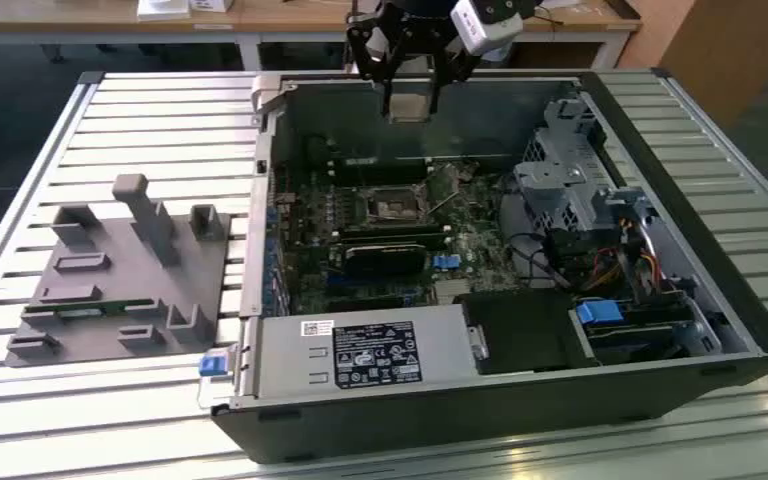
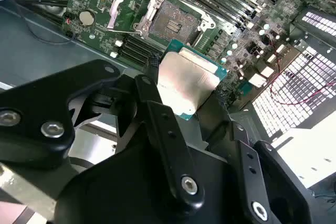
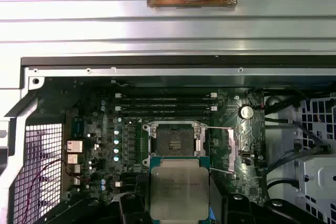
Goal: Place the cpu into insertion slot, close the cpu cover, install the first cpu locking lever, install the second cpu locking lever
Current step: 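Place the cpu into insertion slot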
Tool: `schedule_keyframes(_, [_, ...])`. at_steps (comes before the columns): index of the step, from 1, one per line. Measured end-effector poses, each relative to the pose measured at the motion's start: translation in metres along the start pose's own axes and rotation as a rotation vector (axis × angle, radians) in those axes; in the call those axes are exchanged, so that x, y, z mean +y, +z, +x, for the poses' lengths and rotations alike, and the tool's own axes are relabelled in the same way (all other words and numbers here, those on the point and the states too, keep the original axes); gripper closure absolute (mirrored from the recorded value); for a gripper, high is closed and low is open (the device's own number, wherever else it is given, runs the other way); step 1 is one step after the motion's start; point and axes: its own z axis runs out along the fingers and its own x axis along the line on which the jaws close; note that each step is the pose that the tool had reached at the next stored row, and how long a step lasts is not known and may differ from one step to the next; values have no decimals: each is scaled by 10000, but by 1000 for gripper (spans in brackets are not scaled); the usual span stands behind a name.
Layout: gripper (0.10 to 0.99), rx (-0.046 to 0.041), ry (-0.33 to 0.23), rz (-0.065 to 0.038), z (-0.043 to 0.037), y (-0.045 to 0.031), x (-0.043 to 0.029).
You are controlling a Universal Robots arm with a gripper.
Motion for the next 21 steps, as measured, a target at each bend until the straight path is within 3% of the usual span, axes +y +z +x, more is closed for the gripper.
schedule_keyframes(14, [549, -6, 69, -1, 1, 0, 0])
schedule_keyframes(21, [549, -32, 361, -7, 1, 1, 0])
